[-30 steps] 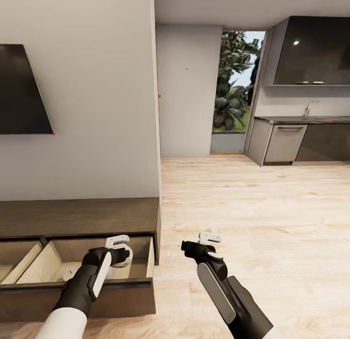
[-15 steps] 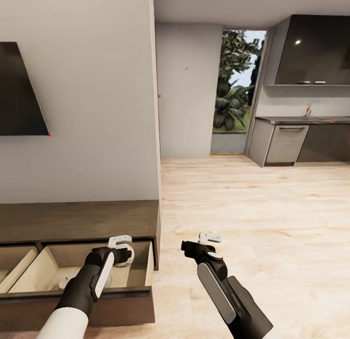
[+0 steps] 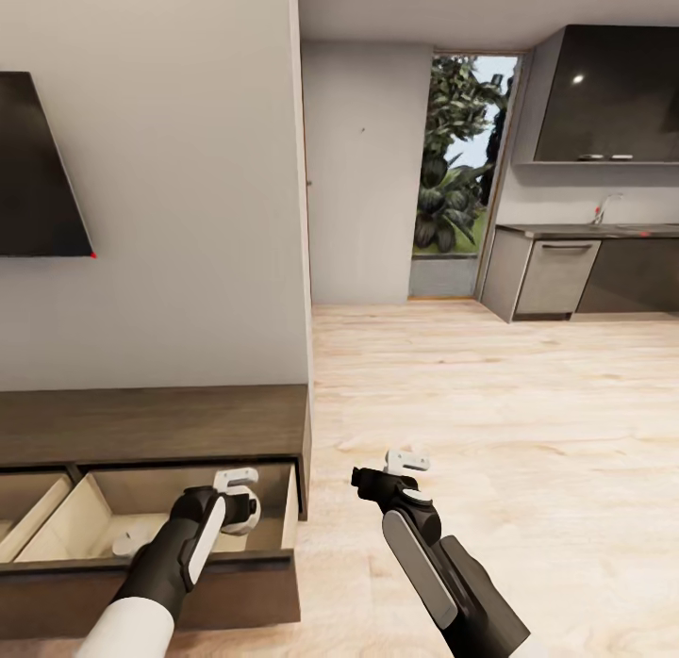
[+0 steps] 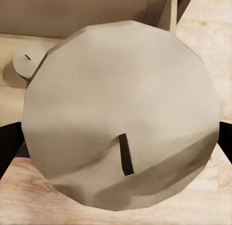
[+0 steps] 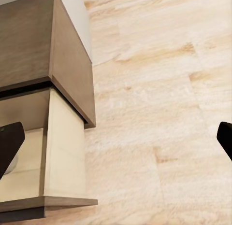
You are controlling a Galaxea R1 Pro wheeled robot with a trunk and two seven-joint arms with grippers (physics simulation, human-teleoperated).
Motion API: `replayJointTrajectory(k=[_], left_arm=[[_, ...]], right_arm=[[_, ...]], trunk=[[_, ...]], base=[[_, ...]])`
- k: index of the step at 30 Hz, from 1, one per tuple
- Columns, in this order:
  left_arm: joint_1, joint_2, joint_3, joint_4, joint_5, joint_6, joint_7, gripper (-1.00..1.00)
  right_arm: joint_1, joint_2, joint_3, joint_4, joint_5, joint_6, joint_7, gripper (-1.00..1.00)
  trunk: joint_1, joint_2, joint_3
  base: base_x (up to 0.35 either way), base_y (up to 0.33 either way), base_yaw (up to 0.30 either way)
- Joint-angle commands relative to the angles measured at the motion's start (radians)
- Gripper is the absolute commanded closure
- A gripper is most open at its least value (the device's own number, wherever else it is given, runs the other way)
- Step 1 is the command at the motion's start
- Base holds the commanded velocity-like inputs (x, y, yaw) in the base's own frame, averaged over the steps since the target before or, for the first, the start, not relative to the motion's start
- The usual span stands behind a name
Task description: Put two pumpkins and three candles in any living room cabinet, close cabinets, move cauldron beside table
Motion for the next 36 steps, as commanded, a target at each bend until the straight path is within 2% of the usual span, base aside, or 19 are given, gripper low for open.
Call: replayJointTrajectory(k=[1, 12, 21, 32, 36], left_arm=[[-0.001, -0.001, 0.002, 0.000, 0.005, 0.004, 0.005, 1.00], [-0.001, -0.002, 0.001, 0.001, 0.004, -0.006, 0.005, 1.00], [-0.001, -0.003, 0.000, 0.001, 0.005, -0.006, 0.005, 1.00], [-0.001, -0.003, 0.000, 0.001, 0.005, -0.005, 0.005, 1.00], [-0.001, -0.003, 0.000, 0.001, 0.002, 0.020, 0.003, 1.00]], right_arm=[[-0.001, 0.000, 0.002, -0.001, -0.007, 0.002, -0.009, -1.00], [-0.001, 0.000, 0.001, -0.001, -0.009, 0.002, -0.009, -1.00], [-0.001, -0.001, 0.002, -0.001, -0.007, 0.003, -0.009, -1.00], [-0.001, 0.000, 0.002, -0.001, -0.006, 0.003, -0.009, -1.00], [-0.001, 0.000, 0.002, -0.001, -0.006, 0.004, -0.009, -1.00]], trunk=[[0.004, -0.008, -0.004], [0.046, -0.085, -0.039], [0.046, -0.085, -0.039], [0.046, -0.085, -0.039], [0.046, -0.085, -0.039]], base=[[0.000, 0.000, 0.000], [0.000, 0.000, 0.000], [0.012, 0.000, 0.000], [0.153, 0.000, 0.000], [0.148, 0.000, 0.000]])
